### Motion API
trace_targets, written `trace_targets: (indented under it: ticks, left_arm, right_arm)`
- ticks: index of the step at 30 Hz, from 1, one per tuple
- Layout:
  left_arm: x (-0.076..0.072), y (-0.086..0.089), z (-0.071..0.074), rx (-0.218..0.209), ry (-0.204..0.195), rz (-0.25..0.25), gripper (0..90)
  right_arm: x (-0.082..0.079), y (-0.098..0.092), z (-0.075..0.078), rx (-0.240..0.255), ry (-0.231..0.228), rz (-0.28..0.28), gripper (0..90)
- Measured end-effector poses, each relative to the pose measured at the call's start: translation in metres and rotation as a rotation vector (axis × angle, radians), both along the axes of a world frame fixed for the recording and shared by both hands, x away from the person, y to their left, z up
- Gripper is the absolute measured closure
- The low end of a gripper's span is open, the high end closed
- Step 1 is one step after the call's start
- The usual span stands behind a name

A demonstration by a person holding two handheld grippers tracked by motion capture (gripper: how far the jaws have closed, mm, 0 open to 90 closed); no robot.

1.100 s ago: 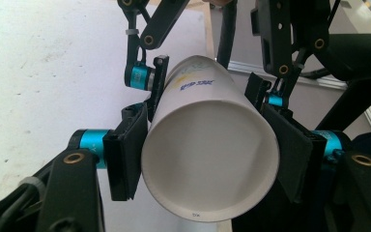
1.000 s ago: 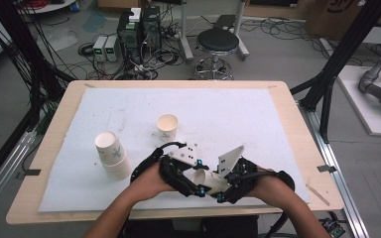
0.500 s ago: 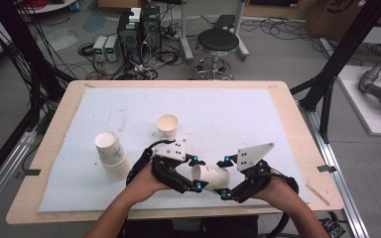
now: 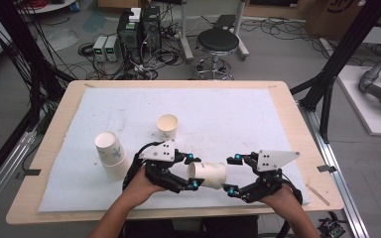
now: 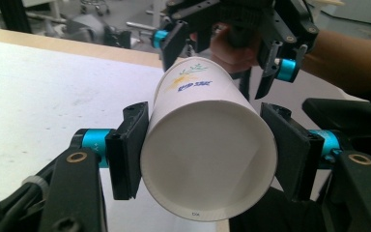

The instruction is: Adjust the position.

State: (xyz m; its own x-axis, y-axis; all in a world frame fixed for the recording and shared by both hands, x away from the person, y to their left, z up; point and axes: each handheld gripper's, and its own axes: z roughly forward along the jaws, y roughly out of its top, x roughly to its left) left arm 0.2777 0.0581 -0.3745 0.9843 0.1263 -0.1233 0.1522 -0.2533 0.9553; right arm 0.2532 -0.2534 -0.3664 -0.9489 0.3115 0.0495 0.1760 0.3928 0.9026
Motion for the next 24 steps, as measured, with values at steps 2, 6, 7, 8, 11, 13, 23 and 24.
trace_targets:
  ticks: [2, 6, 7, 8, 11, 13, 23, 24]
  left_arm:
    - [-0.001, 0.001, -0.001, -0.012, -0.009, 0.011, 36.9]
    - [-0.003, 0.002, -0.002, -0.039, -0.020, 0.022, 37.0]
    - [-0.003, 0.002, -0.003, -0.043, -0.024, 0.026, 37.0]
    - [-0.004, 0.002, -0.003, -0.049, -0.027, 0.031, 37.0]
    - [-0.005, 0.002, -0.003, -0.070, -0.031, 0.030, 37.0]
    - [-0.006, 0.002, -0.004, -0.083, -0.032, 0.026, 37.0]
    - [-0.009, -0.002, -0.006, -0.107, -0.027, -0.039, 37.0]
    - [-0.009, -0.002, -0.006, -0.108, -0.030, -0.044, 37.0]
  right_arm:
    - [-0.001, -0.002, -0.003, 0.014, -0.006, -0.009, 20.8]
    - [-0.003, -0.004, -0.011, 0.043, -0.009, -0.018, 20.8]
    - [-0.003, -0.004, -0.013, 0.052, -0.010, -0.014, 20.8]
    - [-0.004, -0.004, -0.015, 0.054, -0.009, -0.015, 20.9]
    - [-0.004, -0.003, -0.019, 0.070, -0.009, -0.011, 20.8]
    - [-0.003, -0.004, -0.021, 0.072, -0.009, -0.007, 20.8]
    - [-0.001, 0.000, -0.027, 0.114, 0.005, 0.042, 20.8]
    - [-0.001, 0.001, -0.028, 0.118, 0.005, 0.051, 20.8]
